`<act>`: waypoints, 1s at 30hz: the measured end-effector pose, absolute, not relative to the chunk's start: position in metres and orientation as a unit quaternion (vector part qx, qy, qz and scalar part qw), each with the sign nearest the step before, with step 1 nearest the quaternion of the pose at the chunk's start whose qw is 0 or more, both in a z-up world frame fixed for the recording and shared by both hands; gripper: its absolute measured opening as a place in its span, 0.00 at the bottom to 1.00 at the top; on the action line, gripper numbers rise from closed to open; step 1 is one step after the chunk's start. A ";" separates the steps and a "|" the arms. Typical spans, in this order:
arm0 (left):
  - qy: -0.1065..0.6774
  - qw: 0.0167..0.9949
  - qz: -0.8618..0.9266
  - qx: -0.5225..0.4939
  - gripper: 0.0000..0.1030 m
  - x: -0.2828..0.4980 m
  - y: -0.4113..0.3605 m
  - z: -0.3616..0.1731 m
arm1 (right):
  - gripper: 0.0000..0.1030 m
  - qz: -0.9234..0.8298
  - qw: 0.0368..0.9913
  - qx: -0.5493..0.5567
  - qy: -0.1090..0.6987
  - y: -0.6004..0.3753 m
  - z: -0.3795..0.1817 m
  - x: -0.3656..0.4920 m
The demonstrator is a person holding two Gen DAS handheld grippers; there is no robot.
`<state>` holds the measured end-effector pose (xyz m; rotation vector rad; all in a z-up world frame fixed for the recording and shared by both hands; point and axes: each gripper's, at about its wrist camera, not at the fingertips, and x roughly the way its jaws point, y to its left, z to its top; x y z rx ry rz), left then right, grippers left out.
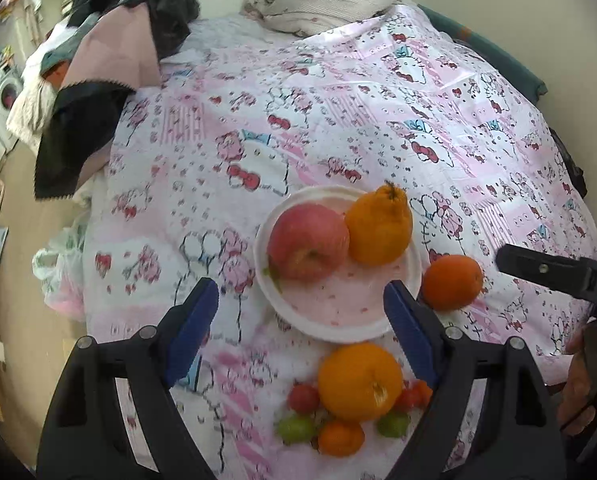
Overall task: Organize fruits
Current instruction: 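Grasp the large navel orange with the left tool and lift it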
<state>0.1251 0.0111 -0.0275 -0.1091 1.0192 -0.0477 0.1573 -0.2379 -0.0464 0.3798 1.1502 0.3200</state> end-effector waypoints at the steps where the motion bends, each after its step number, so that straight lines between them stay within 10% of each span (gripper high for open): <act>1: 0.490 0.869 -0.022 -0.060 0.80 0.121 0.013 -0.028 | 0.90 0.147 0.810 0.181 0.538 -0.241 -0.046 0.153; 30: 0.640 0.764 -0.066 -0.031 0.80 0.119 -0.060 -0.144 | 0.90 0.087 0.791 0.179 0.578 -0.276 -0.085 0.127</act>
